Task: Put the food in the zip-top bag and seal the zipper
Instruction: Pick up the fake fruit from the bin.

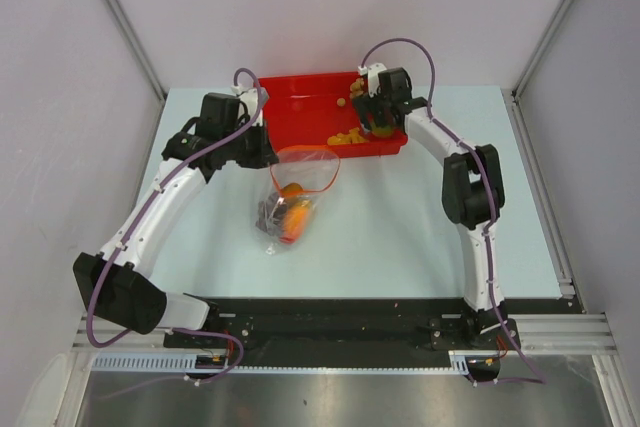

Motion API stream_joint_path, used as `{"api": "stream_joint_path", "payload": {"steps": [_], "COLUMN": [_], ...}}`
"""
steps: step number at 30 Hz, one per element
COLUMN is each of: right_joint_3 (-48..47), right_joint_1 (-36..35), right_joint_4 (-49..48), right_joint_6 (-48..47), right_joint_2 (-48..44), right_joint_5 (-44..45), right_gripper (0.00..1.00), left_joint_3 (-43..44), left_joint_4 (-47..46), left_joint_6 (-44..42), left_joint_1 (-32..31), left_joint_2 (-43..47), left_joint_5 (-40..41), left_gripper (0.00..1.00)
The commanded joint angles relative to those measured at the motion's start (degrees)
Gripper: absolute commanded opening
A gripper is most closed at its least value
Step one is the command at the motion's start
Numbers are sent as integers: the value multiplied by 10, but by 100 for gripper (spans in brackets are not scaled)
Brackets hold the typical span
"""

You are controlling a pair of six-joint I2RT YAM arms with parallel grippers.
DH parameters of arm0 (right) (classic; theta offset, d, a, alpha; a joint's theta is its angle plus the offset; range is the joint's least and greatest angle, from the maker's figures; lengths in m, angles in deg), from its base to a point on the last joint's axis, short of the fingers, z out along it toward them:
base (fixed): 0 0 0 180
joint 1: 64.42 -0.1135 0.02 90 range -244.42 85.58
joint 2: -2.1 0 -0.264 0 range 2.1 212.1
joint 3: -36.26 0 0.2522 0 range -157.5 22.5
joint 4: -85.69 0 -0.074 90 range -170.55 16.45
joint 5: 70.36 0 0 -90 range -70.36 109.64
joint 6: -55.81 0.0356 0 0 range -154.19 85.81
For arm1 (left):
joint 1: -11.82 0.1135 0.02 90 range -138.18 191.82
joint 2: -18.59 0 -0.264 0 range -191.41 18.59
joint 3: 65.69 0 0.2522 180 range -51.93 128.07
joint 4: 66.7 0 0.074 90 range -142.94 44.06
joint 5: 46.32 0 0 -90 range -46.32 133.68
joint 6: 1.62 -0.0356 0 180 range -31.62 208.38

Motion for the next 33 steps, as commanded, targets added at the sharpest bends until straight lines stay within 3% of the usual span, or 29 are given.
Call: {"api": "stream_joint_path", "payload": {"steps": [1,11,14,18,25,33], "right_joint_3": [-52,-100,-99,-100,-72,53], "right_joint_1": [16,26,25,28,45,36], "right_joint_4": [8,43,34,29,44,100], "right_joint_6": [16,49,53,56,89,103], "right_joint_2": [49,101,100,89,-44,-233], "right_joint_5": [-7,-61,-63,-63,-118,-287], "right_gripper": [98,93,87,69,55,49], "left_joint_3": [2,-2,0,-1,0,10], "left_joint_4": [-26,-31,-31,-31,-31,-22], "left_joint_6": [6,3,3,4,15,29], "left_joint_1": [0,0,0,0,0,4], "left_joint_2": [17,19,16,17,19,13], "left_joint_5": [-9,-6,-4,-4,4,3], "left_gripper": [0,0,0,0,0,0]}}
